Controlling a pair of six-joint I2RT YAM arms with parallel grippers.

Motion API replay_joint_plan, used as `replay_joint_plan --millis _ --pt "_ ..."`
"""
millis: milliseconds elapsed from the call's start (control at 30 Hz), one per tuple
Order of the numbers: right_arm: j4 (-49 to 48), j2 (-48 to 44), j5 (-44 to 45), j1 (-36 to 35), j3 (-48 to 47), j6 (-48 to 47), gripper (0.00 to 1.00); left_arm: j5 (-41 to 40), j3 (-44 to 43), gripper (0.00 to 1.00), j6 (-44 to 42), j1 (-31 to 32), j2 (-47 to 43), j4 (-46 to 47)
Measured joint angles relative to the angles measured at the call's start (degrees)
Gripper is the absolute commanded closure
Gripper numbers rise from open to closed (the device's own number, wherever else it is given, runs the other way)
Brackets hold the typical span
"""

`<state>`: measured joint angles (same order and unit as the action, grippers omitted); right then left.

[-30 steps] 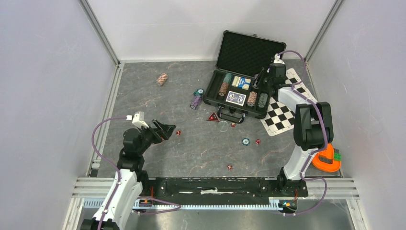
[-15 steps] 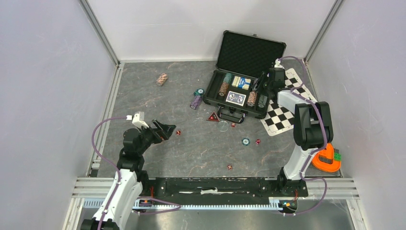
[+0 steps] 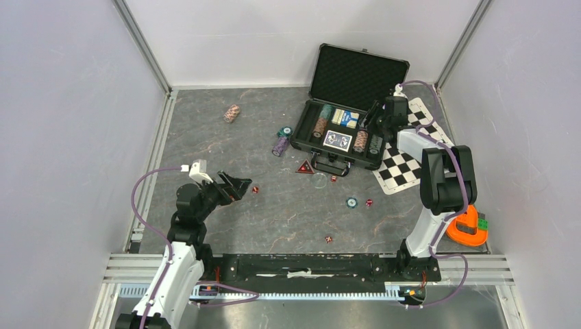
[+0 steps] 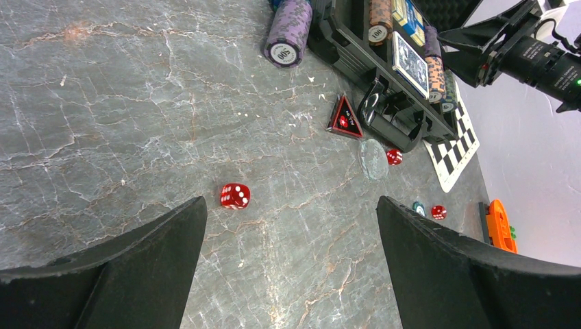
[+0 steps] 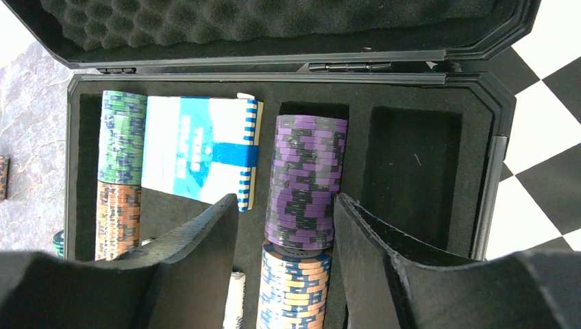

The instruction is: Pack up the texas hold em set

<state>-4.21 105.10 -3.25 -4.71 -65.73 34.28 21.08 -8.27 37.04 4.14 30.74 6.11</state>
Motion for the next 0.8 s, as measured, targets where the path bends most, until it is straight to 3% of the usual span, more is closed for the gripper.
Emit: replay_joint_plan --millis 300,533,800 --pt "0.63 -1.6 0.9 -0.13 0.0 -2.29 0.42 0.0 0.0 0.0 0.0 0.0 0.0 0.0" --pt "-0.5 -11.1 -0.17 -2.36 5.73 -9.27 0.4 0.0 0.0 0.0 0.0 0.0 0.17 0.0" --pt "-1.86 -23.54 0.76 -8.02 20.22 -15.21 0.66 0.02 0.0 0.0 0.0 0.0 0.39 0.02"
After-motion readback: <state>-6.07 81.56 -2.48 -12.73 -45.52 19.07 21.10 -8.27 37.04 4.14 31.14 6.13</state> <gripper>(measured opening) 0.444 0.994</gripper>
